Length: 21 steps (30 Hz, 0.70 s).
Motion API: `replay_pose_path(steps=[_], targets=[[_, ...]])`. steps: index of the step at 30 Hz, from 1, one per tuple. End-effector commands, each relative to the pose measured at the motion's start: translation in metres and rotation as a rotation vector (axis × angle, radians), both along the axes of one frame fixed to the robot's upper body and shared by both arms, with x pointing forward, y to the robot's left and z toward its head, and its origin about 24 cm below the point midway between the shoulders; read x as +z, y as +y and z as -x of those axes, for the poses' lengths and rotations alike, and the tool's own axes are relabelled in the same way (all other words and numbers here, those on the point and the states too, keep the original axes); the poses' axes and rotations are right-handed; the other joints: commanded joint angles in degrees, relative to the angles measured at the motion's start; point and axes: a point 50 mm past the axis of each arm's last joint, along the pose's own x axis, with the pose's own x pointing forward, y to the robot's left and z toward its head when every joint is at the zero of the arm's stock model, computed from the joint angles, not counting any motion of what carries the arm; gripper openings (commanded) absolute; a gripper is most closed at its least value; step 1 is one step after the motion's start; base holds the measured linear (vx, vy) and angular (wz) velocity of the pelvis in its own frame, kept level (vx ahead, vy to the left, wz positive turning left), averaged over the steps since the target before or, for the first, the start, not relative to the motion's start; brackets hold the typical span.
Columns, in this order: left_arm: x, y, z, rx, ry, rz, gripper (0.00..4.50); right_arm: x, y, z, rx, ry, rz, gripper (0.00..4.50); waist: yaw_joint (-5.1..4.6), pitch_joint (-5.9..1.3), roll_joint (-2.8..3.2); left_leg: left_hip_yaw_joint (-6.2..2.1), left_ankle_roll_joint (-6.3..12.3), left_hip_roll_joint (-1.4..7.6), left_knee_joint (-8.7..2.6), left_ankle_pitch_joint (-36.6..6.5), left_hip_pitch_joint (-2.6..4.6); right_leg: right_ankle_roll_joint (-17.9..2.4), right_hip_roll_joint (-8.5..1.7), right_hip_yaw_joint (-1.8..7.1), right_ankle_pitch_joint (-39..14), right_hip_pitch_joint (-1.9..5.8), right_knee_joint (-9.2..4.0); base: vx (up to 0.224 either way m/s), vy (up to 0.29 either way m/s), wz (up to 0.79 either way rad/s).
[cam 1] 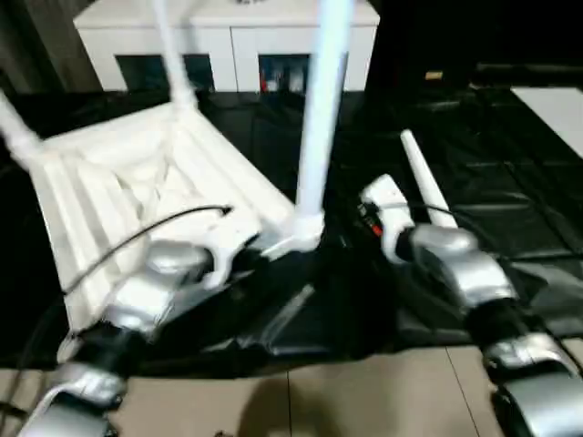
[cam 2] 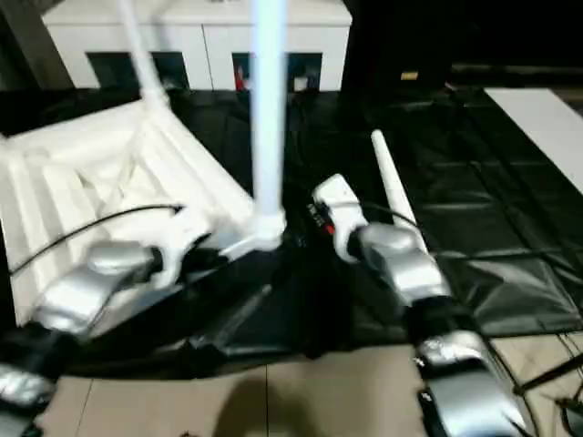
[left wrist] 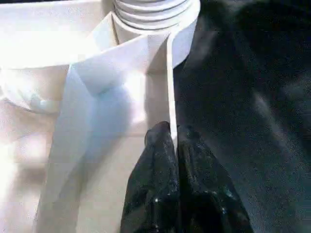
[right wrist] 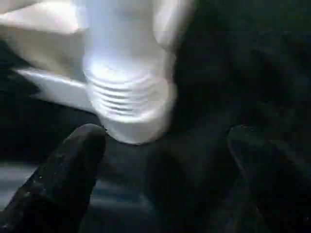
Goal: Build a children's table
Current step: Rotate leg to tighten
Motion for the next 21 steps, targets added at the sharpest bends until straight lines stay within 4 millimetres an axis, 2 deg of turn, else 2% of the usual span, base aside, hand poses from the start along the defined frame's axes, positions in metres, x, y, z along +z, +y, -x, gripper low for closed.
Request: replay_pose_path(steps=[1,2,5,8,14,17,20,21], targets=[[0.007,-0.017,0.008,-0.154,0.009,0.051,0.0,0.004,0.002,0.009,0.114,0.014,0.009,4.42,0.27,-3.64,0.26,-0.09,4.07,2.24,-3.42,-7.33,0.93,-16.39,-3.28,2.48,1.82,3.39,-2.97,0.0,0.0,0.0],[0.007,-0.017,0.008,-0.154,0.009,0.051,0.0,0.004,0.002,0.009,0.114,0.014,0.009,4.42,0.46,-3.65,0.3,0.07,4.14,2.25,-3.32,-7.11,1.06,-16.68,-3.2,2.58,2.26,3.13,-2.93,0.0,0.0,0.0],[0.008,-0.012,0.012,-0.185,0.014,0.052,0.0,0.002,0.001,0.015,0.149,0.031,0.014,4.42,1.11,-3.5,0.16,0.08,3.44,2.18,-3.44,-8.43,1.09,-16.22,-3.32,2.65,-0.27,3.07,-3.19,0.0,0.0,0.0],[0.009,-0.011,0.014,-0.204,0.018,0.058,0.0,0.002,0.002,0.016,0.164,0.027,0.009,4.42,1.15,-3.6,0.0,-0.02,2.54,2.07,-3.46,-8.12,0.86,-15.47,-3.43,2.66,-1.53,3.18,-3.04,0.0,0.0,0.0],[0.009,-0.01,0.015,-0.213,0.017,0.057,0.0,0.002,0.004,0.016,0.176,0.027,0.005,4.42,1.17,-3.86,-0.16,-0.08,3.24,1.9,-3.14,-5.31,0.67,-15.48,-3.38,2.61,1.46,3.36,-2.65,0.0,0.0,0.0],[0.01,-0.009,0.015,-0.213,0.017,0.055,0.0,0.003,0.006,0.014,0.164,0.018,-0.012,4.06,1.18,-3.96,-0.15,-0.08,3.68,1.85,-3.0,-4.44,0.58,-15.78,-3.36,2.57,2.71,3.42,-2.48,0.0,0.0,0.0],[0.01,-0.009,0.015,-0.214,0.015,0.056,0.0,0.002,0.01,0.011,0.145,0.009,-0.055,3.94,1.14,-3.98,0.01,-0.07,3.65,1.85,-2.99,-5.18,0.6,-16.12,-3.41,2.55,2.69,3.35,-2.49,0.0,0.0,0.0],[0.01,-0.009,0.015,-0.214,0.014,0.056,0.0,0.001,0.011,0.011,0.143,0.008,-0.06,3.69,1.15,-4.0,0.0,-0.09,3.53,1.87,-3.01,-5.45,0.66,-16.12,-3.36,2.52,2.5,3.38,-2.49,0.0,0.0,0.0]])
